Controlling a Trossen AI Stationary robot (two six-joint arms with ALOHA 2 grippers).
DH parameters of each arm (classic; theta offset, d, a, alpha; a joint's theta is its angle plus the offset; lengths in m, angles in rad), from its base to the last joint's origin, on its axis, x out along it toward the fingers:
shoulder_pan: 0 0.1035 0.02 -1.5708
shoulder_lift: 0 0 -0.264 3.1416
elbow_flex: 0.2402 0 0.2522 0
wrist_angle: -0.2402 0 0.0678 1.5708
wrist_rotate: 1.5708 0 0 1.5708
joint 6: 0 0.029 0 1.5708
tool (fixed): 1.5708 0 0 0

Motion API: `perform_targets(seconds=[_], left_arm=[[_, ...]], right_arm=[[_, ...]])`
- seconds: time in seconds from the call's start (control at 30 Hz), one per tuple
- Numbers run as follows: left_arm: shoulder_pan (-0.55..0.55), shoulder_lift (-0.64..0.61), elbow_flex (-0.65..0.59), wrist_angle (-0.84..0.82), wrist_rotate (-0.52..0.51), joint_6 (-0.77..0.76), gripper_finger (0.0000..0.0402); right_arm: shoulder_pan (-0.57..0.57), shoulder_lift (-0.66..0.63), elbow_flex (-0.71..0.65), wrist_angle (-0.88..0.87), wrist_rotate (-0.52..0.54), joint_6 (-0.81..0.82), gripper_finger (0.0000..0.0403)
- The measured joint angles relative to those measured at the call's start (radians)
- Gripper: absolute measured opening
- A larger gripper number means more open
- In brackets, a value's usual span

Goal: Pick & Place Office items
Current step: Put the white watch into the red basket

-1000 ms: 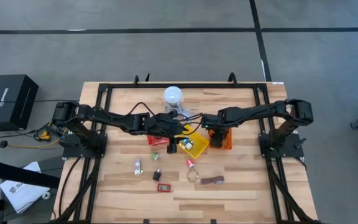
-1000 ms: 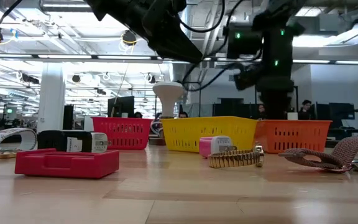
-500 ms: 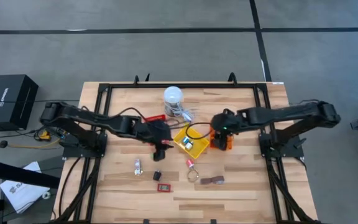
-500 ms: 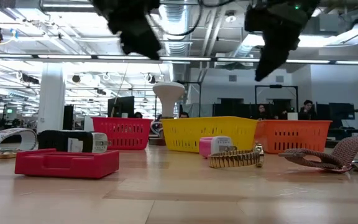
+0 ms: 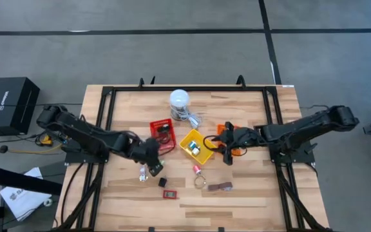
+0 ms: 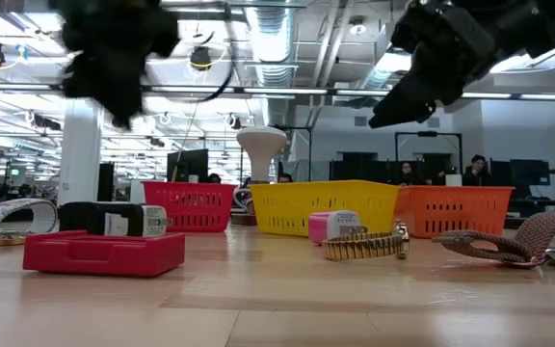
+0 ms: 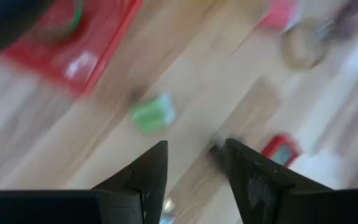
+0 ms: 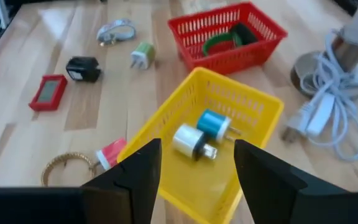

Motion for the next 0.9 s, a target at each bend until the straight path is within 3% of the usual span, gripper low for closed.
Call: perform_targets(seconds=[0.47, 0.9], left_arm=[[-0.054, 0.000, -0.222, 0.010, 0.089, -0.343, 0.0153], [-0.055, 0.000, -0.253, 0.052, 0.129, -0.401, 0.0153]], right_arm=[[-0.010, 0.027, 0.001, 0.075, 0.001, -0.135, 0.0192], [-0.139, 0.027, 0.001, 0.128, 0.000, -0.178, 0.0193]])
